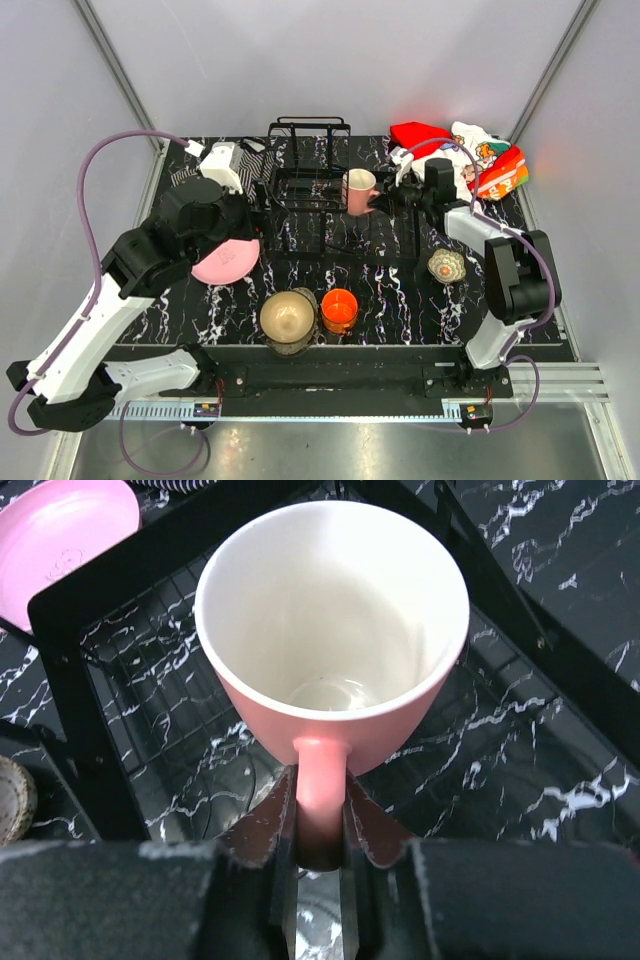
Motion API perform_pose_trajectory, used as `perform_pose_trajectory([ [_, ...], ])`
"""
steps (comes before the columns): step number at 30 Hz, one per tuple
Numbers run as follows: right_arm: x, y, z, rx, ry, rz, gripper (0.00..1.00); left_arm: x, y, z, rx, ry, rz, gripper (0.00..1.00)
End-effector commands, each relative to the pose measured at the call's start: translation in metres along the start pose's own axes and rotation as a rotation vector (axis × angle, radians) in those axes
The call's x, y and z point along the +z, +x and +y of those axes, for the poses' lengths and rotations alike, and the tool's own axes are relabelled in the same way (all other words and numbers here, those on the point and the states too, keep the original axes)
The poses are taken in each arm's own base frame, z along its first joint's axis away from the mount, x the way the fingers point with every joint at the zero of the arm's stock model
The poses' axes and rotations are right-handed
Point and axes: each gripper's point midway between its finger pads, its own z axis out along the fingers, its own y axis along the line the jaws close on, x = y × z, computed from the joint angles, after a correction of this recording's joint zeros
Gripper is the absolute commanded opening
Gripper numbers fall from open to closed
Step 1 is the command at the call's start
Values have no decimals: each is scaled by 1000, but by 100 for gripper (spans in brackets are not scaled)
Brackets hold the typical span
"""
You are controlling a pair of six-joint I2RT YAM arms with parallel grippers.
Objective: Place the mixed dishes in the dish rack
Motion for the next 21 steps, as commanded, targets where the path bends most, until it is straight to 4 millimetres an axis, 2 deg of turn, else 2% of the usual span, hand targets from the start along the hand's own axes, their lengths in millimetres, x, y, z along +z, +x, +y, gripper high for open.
perform_pose_trajectory([
  [1, 14, -62, 6, -164, -76, -132, 0, 4, -12, 12, -1, -56, -64, 89],
  [5, 36, -58, 11, -224, -76, -81, 0, 10, -7, 23, -13, -102, -50, 99],
  [13, 63, -46, 21, -272, -107, -76, 0, 9, -6, 38, -14, -143, -52, 99],
  [21, 79, -34, 17, -290, -106, -102, 0, 15, -3, 44, -11, -145, -41, 99],
])
